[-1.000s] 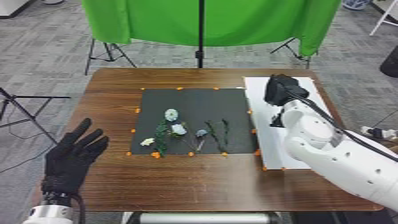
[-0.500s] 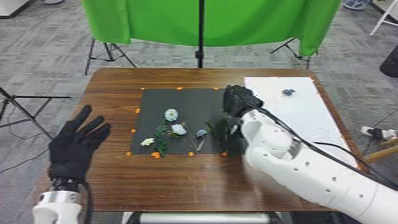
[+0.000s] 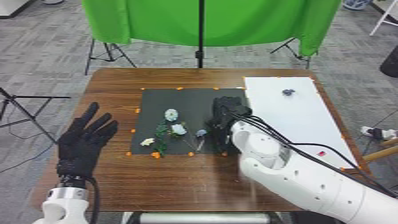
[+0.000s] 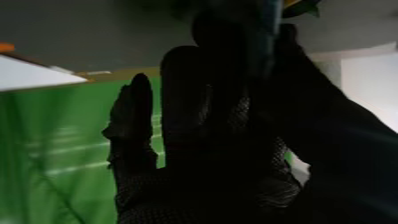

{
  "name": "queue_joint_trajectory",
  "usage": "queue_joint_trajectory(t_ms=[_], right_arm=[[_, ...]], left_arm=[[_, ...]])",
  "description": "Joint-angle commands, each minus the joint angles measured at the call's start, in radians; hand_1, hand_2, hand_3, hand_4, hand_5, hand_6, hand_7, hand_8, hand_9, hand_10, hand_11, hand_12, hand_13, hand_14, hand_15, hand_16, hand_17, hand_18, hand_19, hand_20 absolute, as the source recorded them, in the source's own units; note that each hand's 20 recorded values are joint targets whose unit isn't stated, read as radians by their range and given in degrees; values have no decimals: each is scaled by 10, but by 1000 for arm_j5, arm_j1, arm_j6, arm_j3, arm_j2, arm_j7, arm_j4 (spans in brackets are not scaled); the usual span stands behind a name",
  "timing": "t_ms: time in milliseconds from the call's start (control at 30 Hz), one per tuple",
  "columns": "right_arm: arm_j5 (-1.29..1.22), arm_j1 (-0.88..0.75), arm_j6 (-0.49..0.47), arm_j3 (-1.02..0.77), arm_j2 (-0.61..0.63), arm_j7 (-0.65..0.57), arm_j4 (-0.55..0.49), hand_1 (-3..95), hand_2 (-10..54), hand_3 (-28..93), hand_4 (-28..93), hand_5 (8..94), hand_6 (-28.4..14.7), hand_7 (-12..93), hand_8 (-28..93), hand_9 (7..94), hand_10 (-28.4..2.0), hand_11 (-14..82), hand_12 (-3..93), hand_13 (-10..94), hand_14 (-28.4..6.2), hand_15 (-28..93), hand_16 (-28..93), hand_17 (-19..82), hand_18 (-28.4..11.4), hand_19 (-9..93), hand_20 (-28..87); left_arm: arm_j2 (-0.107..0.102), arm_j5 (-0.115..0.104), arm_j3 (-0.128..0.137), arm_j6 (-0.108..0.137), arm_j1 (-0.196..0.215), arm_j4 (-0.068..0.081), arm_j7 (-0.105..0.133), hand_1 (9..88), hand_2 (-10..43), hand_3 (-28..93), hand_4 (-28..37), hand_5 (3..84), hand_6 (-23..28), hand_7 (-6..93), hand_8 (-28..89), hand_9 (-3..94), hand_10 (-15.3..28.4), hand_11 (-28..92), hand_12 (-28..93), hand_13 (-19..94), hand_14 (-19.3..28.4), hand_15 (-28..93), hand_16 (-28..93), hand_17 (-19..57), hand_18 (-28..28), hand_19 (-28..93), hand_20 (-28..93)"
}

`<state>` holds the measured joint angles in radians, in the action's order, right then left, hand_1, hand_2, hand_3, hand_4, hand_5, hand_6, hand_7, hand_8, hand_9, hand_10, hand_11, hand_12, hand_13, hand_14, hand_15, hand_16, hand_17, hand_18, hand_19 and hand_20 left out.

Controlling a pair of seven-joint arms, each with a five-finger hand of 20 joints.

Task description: Arrange flowers

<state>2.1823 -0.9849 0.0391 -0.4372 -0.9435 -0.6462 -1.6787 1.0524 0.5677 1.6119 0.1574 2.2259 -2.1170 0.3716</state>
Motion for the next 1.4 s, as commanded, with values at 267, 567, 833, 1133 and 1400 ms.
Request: queue_joint_trajectory(t_ms=[267,567,833,1133,1400], right_arm=[[-8,-5,24,-77,61,36,-67,361,-95,776,-283,655,16,145,-128,708,-114,455,200,573,-109,799,172,192,-217,828,492],[-132,134,119,-41,186,-37,36,335,-95,771,-283,643,9,142,-127,684,-123,412,168,552,-120,791,160,184,-221,822,501],[-205,265,156,50,211,-144,223,320,-95,790,-283,617,11,150,-132,640,-139,280,144,523,-132,715,113,171,-225,776,475],[-176,232,68,34,203,-177,293,314,-95,816,-283,544,6,152,-137,546,-155,232,138,454,-144,693,93,162,-219,766,453],[-190,240,-28,24,151,-187,363,308,-95,825,-283,473,19,145,-135,489,-161,193,133,413,-150,663,71,140,-216,754,439]], left_arm=[[-7,5,-8,-9,-24,22,-23,207,82,767,-283,353,56,103,-99,338,187,203,100,236,280,475,-78,-75,284,539,216],[-19,3,-36,-13,-53,42,-26,208,82,766,-283,353,55,107,-101,337,186,202,100,236,280,475,-78,-74,284,536,230],[-1,25,-61,-49,-122,74,-77,208,82,766,-283,353,54,107,-101,337,187,201,100,236,280,474,-78,-73,284,533,247],[-20,24,-104,-73,-208,114,-127,206,81,766,-283,353,53,107,-101,337,186,201,100,236,280,474,-78,-71,284,526,264],[-1,37,-116,-87,-219,112,-144,206,81,766,-283,351,53,106,-101,337,186,201,101,235,279,473,-78,-69,284,520,280]])
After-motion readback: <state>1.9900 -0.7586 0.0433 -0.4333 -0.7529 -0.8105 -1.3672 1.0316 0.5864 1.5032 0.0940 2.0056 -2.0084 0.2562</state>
